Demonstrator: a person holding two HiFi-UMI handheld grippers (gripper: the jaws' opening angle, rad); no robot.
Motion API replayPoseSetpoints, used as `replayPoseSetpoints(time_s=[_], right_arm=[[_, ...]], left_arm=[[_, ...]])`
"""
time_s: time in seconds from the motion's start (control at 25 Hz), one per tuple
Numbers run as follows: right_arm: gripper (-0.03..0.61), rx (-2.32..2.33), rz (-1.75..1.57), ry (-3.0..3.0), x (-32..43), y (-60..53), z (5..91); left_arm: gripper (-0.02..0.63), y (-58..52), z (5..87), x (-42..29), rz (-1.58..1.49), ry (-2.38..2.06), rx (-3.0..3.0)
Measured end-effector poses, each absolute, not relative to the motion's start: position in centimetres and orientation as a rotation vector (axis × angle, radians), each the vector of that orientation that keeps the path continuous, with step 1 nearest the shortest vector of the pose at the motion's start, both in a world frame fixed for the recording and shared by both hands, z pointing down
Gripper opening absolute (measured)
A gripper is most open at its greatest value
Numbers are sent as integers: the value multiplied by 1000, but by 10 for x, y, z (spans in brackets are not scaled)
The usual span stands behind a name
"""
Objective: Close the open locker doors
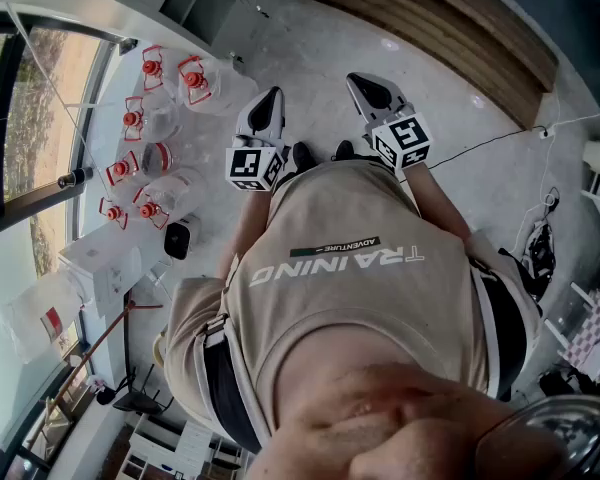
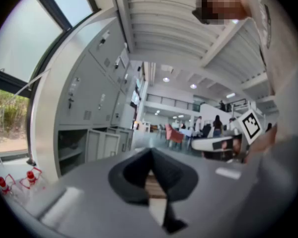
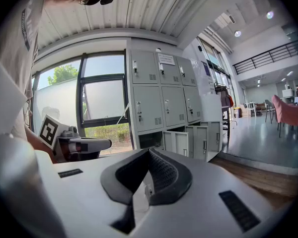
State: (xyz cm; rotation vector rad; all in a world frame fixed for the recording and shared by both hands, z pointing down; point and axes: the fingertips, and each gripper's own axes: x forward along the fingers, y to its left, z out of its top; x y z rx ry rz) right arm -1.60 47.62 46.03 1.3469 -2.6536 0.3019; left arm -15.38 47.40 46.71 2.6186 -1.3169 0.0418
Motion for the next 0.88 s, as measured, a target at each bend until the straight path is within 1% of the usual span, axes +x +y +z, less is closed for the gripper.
replayPoseSetpoints(time_s=[0.52,0.88], right_arm=[[12,1297,324,-2664,10,469,466],[14,1111,361,-2621,32,468,514]], left_arm=[[5,469,475,-128,49,-1363,2571],[5,459,493,-83,117,-1339,2559]])
